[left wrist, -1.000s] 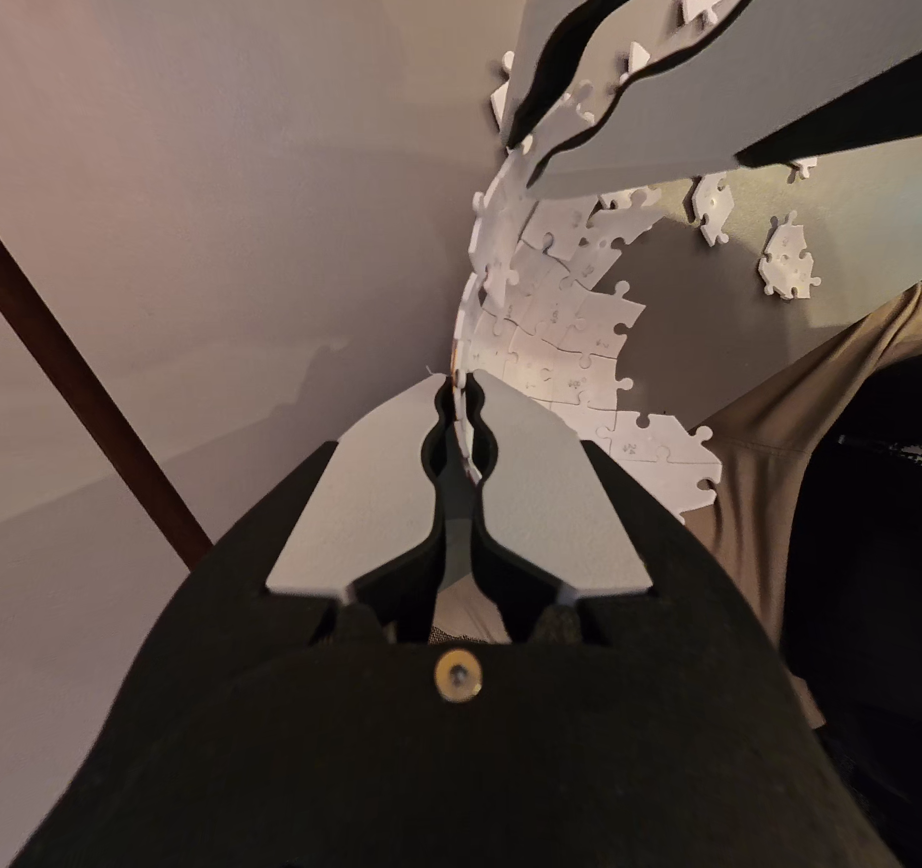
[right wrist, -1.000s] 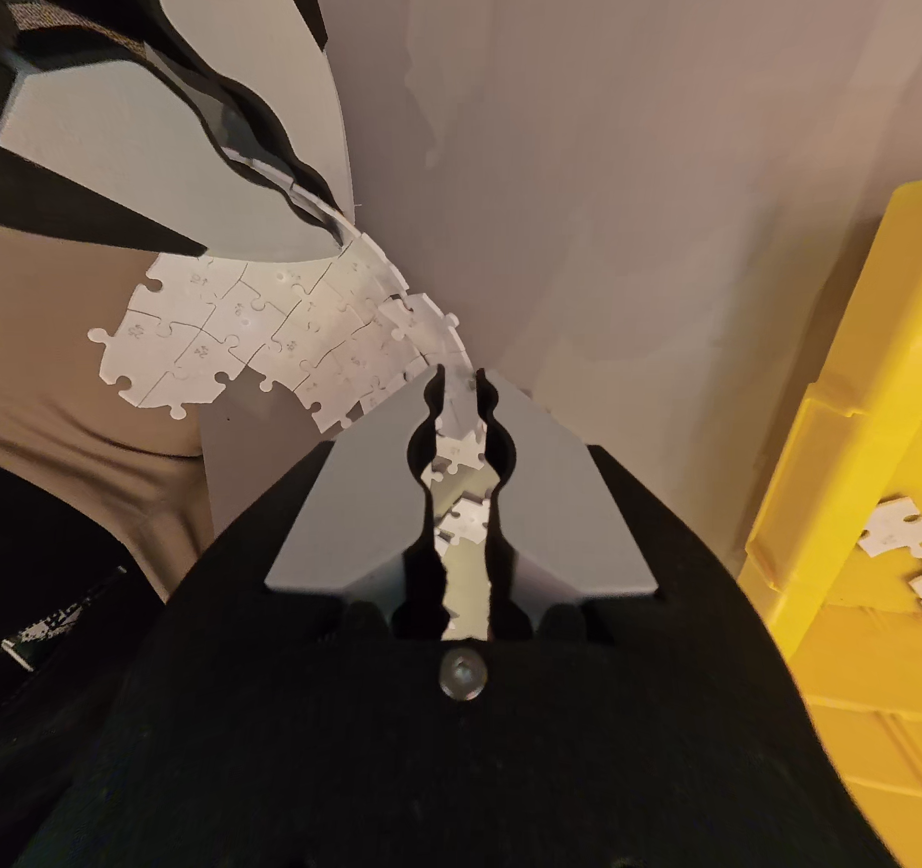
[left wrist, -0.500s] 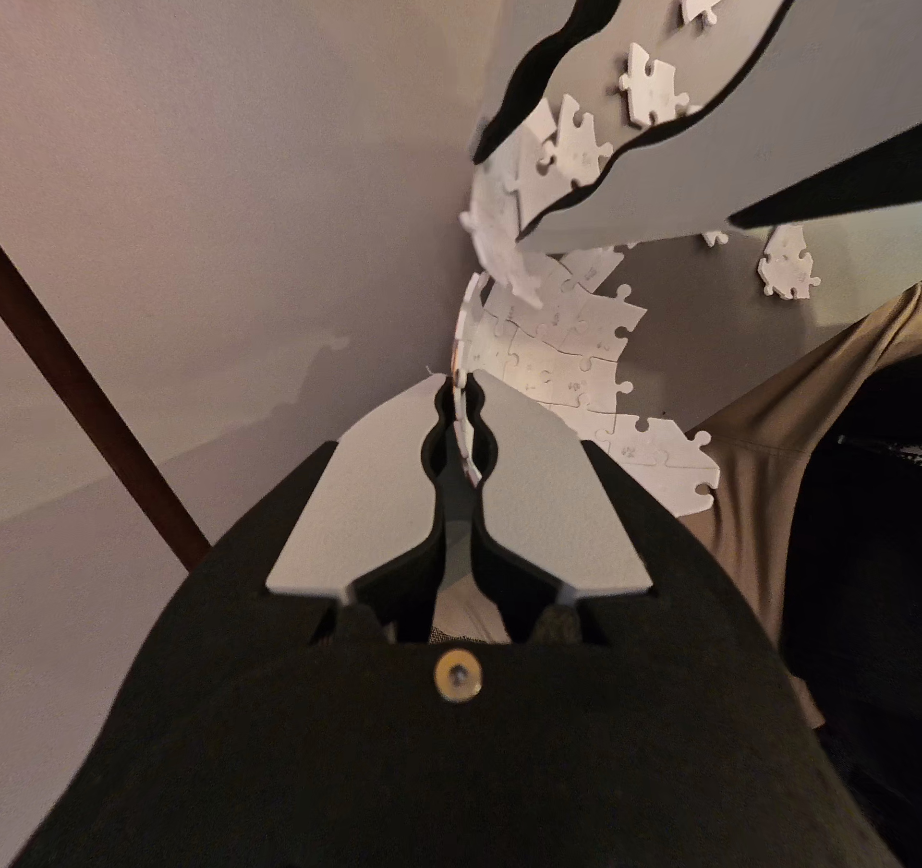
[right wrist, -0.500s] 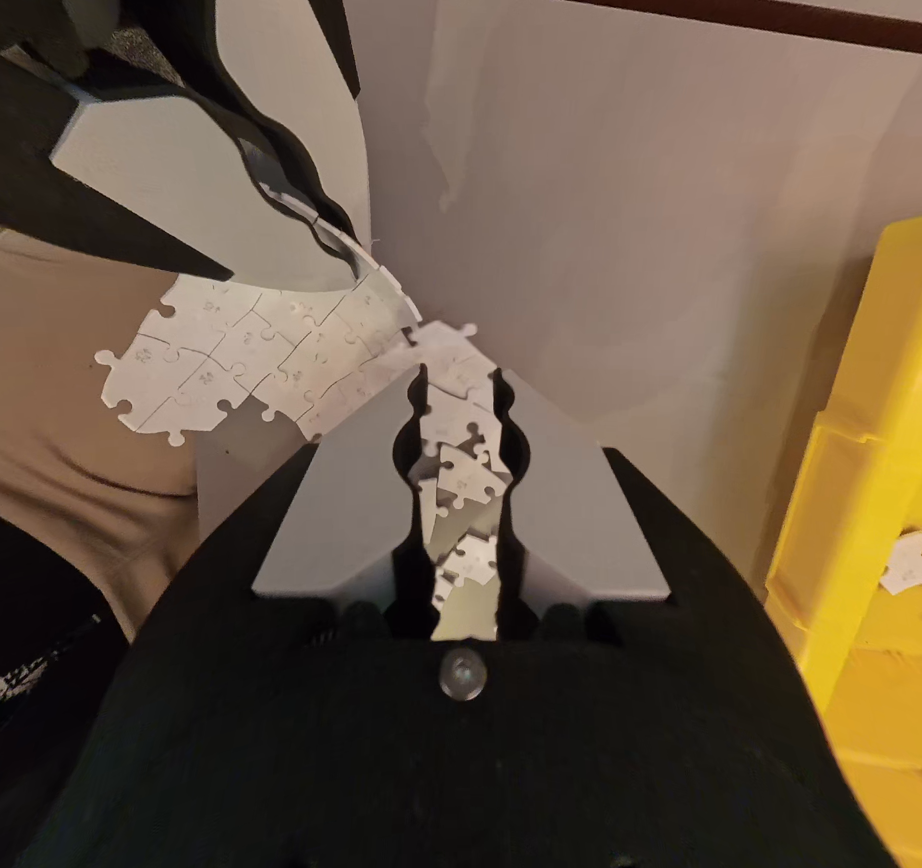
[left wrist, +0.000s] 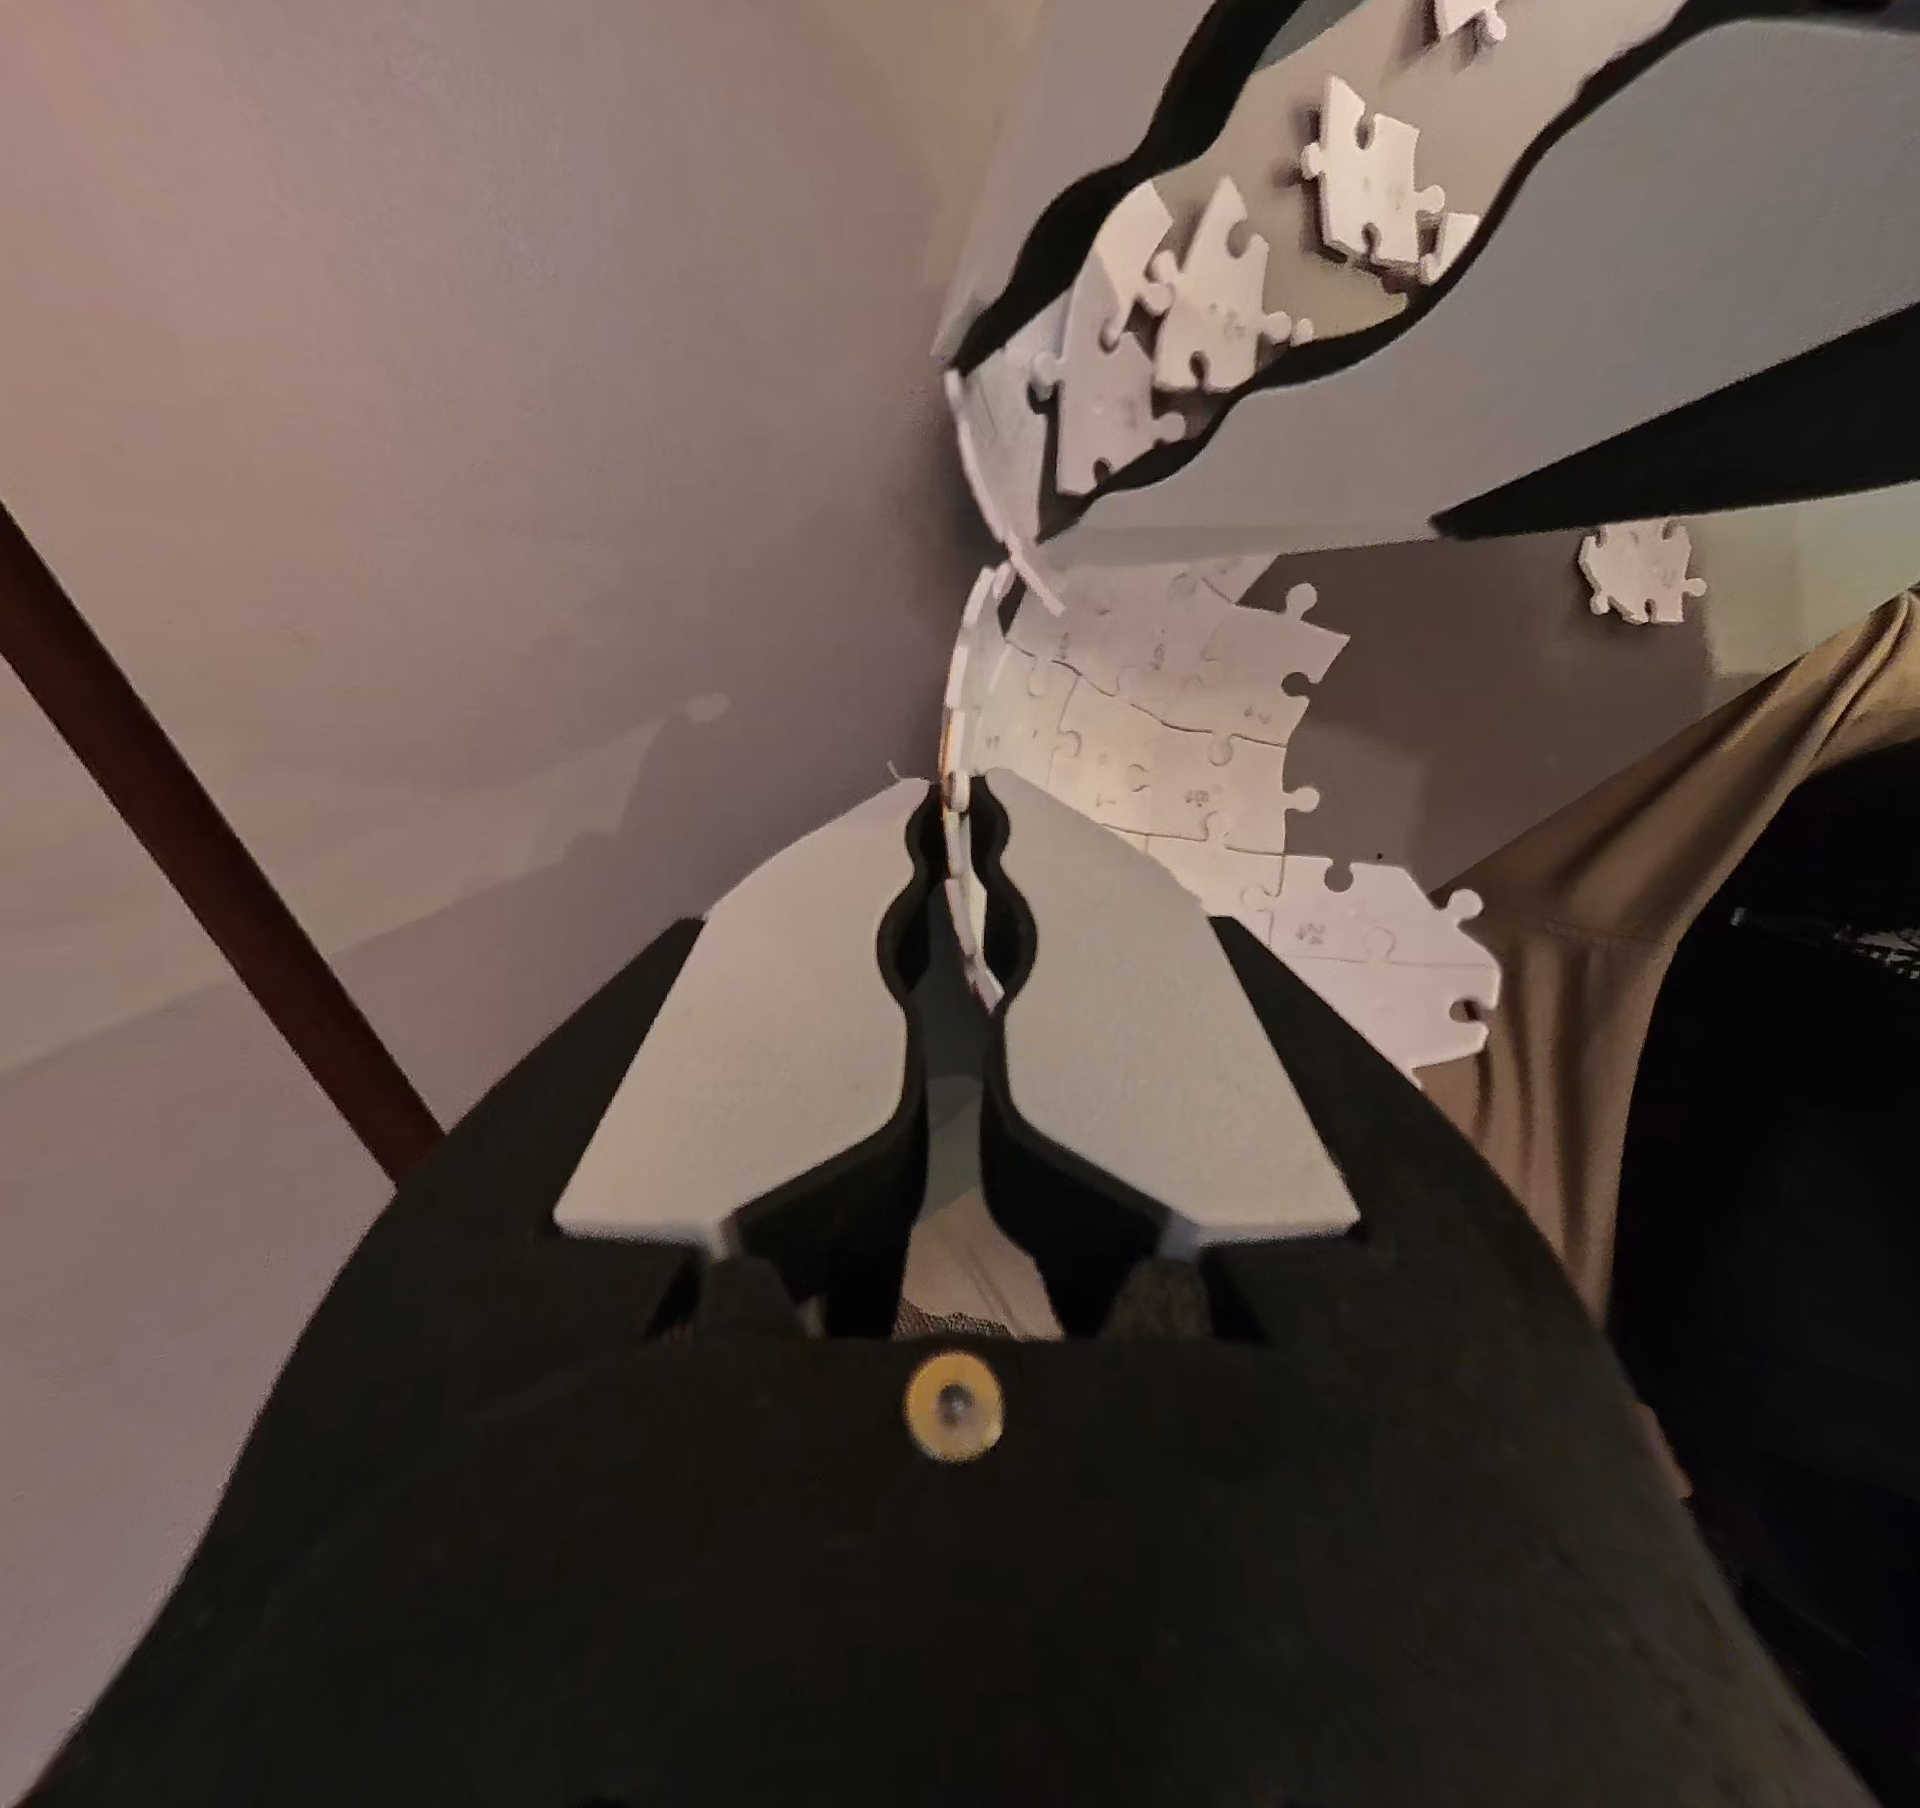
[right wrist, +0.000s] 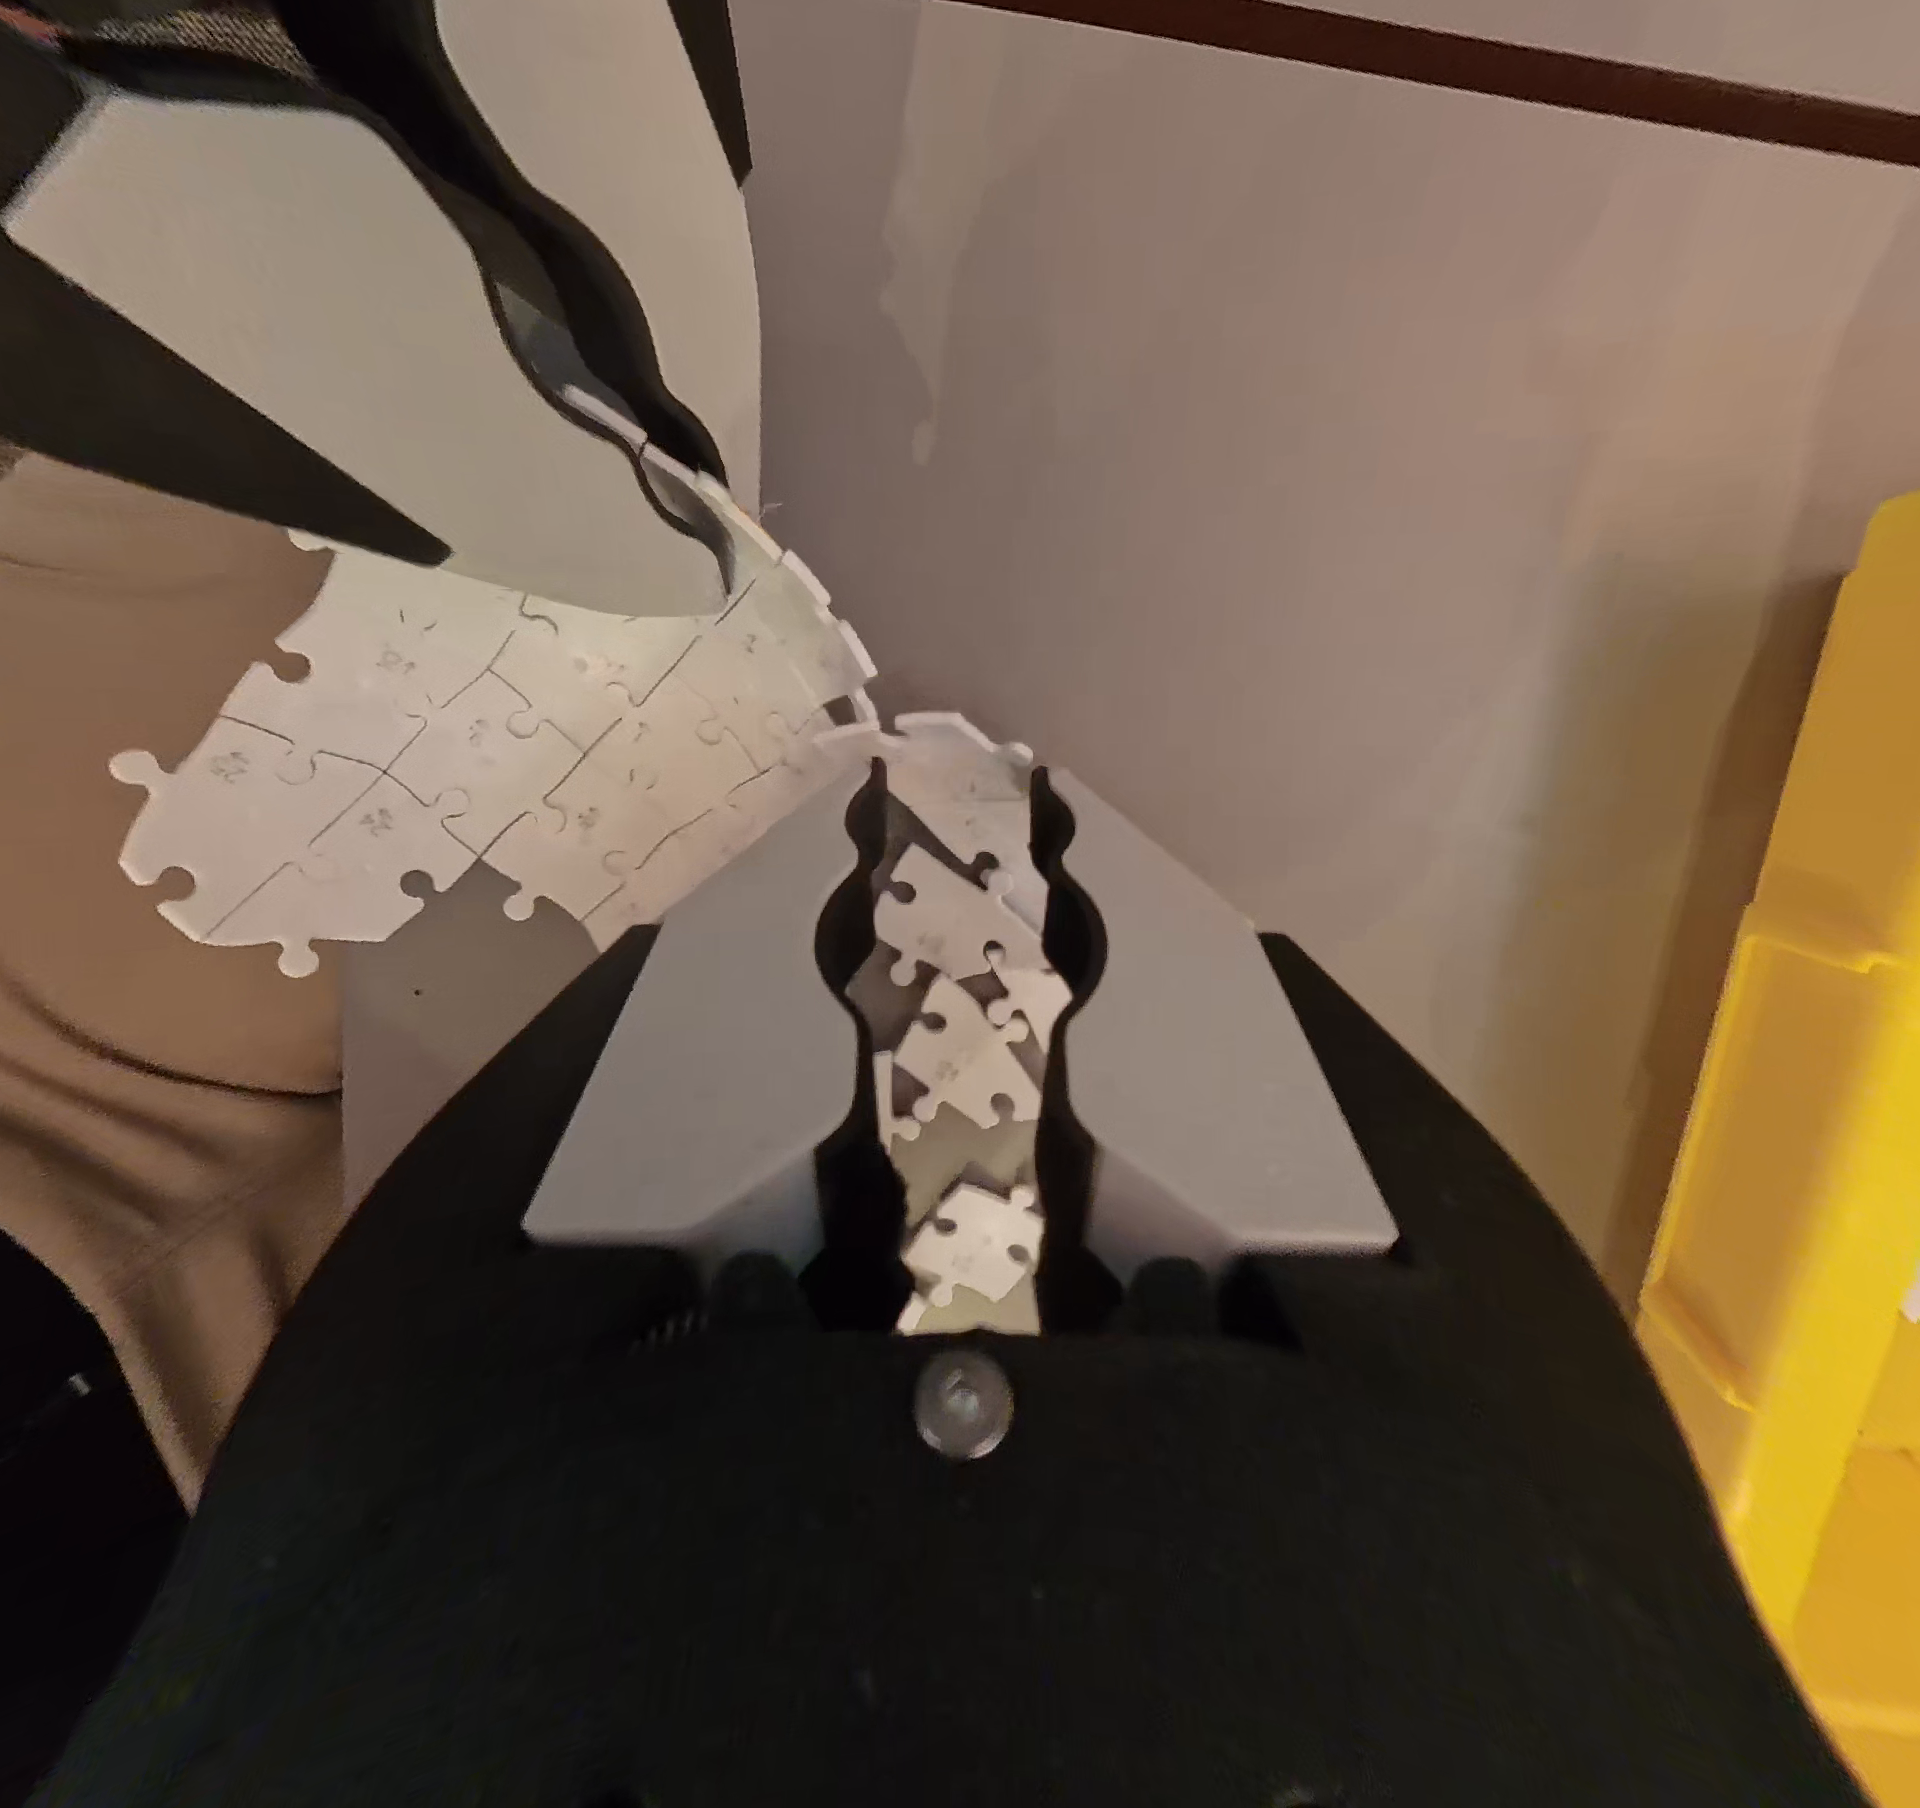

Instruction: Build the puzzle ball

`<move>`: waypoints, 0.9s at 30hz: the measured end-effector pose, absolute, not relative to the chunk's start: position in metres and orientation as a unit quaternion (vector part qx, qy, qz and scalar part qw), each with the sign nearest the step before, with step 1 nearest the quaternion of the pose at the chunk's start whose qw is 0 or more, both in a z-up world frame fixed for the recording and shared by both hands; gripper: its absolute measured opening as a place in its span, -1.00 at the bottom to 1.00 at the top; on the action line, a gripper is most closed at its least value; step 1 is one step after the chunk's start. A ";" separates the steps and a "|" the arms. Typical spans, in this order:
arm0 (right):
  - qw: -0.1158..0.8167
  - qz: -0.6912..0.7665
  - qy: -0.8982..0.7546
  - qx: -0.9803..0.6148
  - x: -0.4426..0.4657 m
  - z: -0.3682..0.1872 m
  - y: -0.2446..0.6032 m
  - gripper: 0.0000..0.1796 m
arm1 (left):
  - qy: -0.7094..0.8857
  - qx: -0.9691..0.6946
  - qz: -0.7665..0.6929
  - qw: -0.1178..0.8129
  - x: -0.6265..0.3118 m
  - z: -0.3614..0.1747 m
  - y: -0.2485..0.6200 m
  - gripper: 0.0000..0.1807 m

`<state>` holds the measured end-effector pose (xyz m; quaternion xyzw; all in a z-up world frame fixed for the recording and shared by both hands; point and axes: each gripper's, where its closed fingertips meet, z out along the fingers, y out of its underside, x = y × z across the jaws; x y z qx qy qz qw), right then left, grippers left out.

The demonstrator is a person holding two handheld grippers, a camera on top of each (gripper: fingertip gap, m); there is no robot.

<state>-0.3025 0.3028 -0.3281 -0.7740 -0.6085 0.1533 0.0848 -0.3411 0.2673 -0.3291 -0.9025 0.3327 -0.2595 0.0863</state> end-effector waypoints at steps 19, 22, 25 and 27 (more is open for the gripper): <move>0.102 0.188 -0.627 -0.749 -0.321 -0.334 0.307 -0.73 | 0.341 -0.911 -0.232 -0.004 -0.359 -0.335 0.278 -0.92; 0.098 0.188 -0.626 -0.751 -0.321 -0.337 0.309 -0.74 | 0.342 -0.911 -0.229 -0.024 -0.361 -0.337 0.280 -0.91; 0.100 0.194 -0.628 -0.747 -0.322 -0.338 0.309 -0.74 | 0.344 -0.911 -0.226 -0.039 -0.362 -0.337 0.282 -0.90; 0.100 0.194 -0.629 -0.746 -0.322 -0.339 0.310 -0.73 | 0.344 -0.911 -0.224 -0.049 -0.362 -0.338 0.283 -0.89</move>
